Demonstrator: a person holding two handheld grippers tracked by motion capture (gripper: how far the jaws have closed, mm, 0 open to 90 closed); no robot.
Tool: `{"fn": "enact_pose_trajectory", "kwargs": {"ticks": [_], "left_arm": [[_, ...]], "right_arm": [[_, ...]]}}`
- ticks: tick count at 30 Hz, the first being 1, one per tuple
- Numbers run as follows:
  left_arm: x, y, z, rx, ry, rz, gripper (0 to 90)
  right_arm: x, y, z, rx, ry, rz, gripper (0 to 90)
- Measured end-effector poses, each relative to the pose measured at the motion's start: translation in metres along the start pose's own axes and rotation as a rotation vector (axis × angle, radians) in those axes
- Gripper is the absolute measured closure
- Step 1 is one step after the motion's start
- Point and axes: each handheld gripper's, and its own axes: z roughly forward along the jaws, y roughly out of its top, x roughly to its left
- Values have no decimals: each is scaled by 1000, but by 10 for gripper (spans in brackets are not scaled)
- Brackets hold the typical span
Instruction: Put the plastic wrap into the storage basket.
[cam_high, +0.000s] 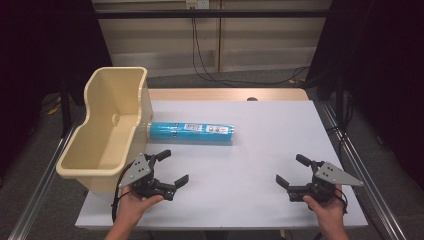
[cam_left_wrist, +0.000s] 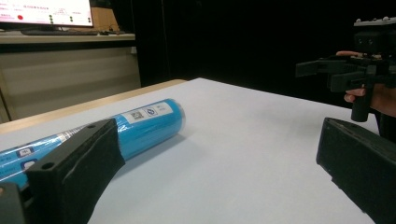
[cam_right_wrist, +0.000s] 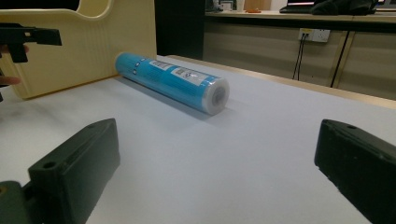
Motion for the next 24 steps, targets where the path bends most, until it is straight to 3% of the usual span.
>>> {"fn": "enact_pose_trajectory", "kwargs": {"ticks": [8,15,24], "left_arm": [[1,0,7,25,26,-47,0],[2,1,16,51,24,-49,0],[16,5,25,95,61,-83,17]], "right_arm": [[2,0,1,5,9,-15,0],[3,0,2,11,16,-21,0],[4,0,4,21,24,-28,4]]}}
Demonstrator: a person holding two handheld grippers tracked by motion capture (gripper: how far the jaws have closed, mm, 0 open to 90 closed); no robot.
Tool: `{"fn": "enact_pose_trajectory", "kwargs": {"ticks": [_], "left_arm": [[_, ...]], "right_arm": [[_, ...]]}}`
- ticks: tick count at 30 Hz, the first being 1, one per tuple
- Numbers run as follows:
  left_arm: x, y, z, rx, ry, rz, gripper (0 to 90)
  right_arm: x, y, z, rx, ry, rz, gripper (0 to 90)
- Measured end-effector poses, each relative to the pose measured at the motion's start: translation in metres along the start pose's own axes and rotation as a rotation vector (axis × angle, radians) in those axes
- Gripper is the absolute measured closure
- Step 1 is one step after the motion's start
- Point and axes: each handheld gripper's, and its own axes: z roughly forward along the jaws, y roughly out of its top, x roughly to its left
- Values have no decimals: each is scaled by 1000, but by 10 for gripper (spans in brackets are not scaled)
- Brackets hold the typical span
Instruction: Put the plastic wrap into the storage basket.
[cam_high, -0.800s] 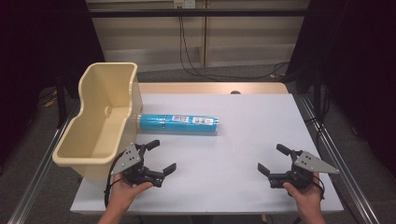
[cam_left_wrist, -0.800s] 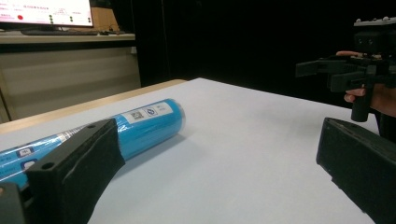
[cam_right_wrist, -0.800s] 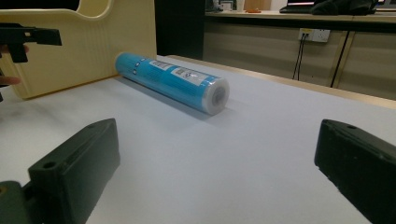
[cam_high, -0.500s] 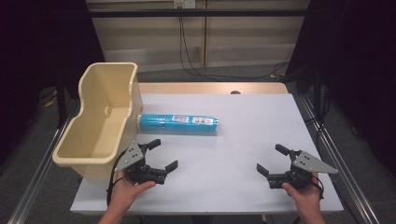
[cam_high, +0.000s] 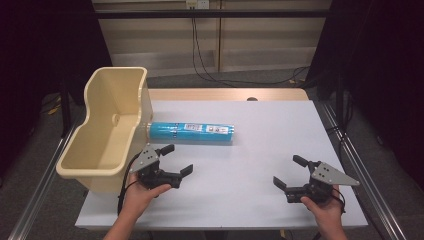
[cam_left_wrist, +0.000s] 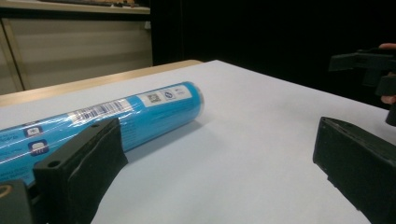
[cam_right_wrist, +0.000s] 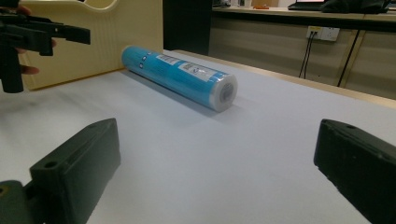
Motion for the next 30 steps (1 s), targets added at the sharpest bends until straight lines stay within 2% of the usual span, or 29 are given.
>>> {"fn": "enact_pose_trajectory", "kwargs": {"ticks": [8,10,12,16,22,24,28,30], "left_arm": [[9,15,21,25,6,10,22],[10,19,27,22,2,-2,25],[11,23,33,38,9,19,26],[14,30,44,65,8,34,26],[21,39,60,111,16,44,25],[23,41,64,112,24,37,26],[30,45,73,145,32,55,26],[32,46,78,163,37,48,25]], "right_arm": [[1,0,0,4,9,-4,4],[1,0,0,3,12,-3,4],[1,0,0,4,12,-2,4],[1,0,0,5,15,-4,4],[2,0,1,10,21,-5,4],[2,0,1,11,22,-6,4],[2,0,1,12,24,-7,4],[2,0,1,13,24,-7,4]]}}
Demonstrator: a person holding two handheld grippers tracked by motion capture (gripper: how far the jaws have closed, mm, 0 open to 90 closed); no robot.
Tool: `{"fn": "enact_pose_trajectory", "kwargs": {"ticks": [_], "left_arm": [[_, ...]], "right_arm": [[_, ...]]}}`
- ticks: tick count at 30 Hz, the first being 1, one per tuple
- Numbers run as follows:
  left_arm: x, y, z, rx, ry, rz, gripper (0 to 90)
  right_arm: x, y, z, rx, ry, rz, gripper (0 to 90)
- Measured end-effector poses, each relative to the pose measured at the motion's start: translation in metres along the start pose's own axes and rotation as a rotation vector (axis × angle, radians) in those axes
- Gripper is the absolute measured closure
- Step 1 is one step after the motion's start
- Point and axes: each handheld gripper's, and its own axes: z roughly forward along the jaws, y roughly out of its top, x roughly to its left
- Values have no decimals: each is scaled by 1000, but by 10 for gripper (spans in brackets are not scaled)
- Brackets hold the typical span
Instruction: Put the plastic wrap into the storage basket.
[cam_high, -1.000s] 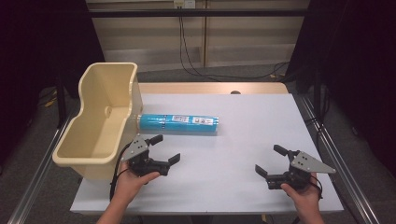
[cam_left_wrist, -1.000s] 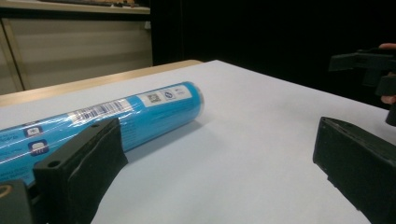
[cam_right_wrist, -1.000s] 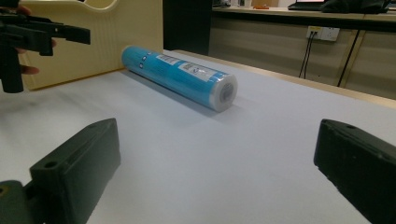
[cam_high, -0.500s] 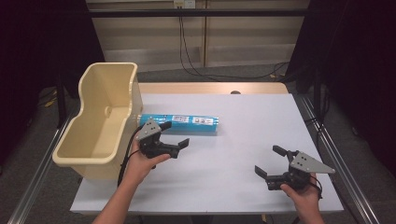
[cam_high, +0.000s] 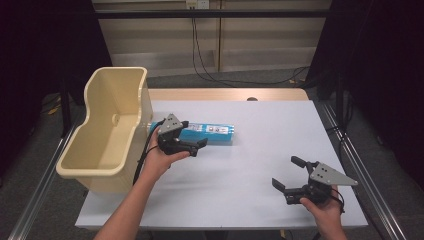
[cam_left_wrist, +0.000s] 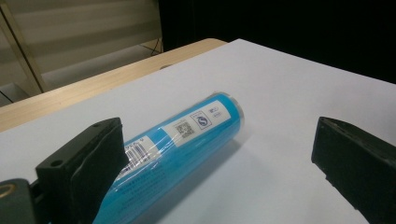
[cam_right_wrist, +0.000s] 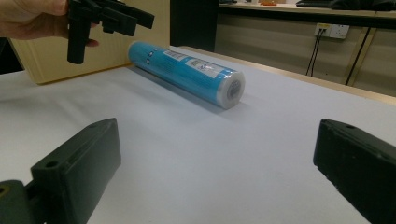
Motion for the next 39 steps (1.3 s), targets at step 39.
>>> {"fn": "enact_pose_trajectory", "kwargs": {"ticks": [39], "left_arm": [[37,5,51,194,66,24,33]], "right_arm": [[1,0,0,9,16,-11,13]]}}
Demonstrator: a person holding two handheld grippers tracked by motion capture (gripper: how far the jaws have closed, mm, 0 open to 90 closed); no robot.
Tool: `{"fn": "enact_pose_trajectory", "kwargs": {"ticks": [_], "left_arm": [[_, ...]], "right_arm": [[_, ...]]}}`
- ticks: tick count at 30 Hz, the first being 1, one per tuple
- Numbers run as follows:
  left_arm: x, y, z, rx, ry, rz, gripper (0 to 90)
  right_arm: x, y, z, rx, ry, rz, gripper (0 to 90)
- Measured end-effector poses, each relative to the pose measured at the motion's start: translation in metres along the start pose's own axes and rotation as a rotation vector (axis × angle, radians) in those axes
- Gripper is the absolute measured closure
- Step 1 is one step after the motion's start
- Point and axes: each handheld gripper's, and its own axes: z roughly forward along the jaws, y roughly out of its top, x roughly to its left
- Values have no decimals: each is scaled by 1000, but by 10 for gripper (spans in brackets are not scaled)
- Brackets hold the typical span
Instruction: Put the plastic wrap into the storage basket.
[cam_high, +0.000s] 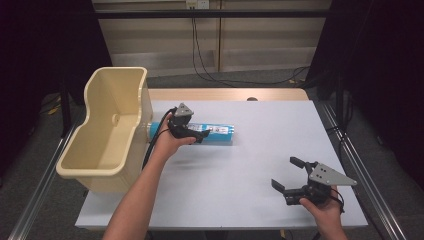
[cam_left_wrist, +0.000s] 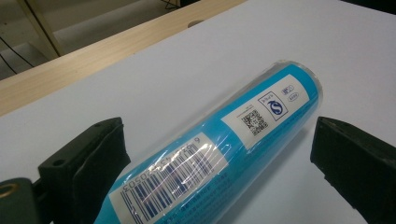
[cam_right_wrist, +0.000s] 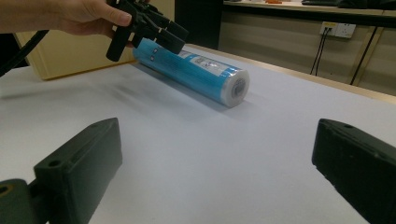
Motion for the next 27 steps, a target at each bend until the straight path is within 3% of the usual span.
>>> {"fn": "enact_pose_trajectory", "kwargs": {"ticks": [27], "left_arm": [[12,-9,13,101,8,53,29]], "right_arm": [[0,0,0,7,6,3,17]]}}
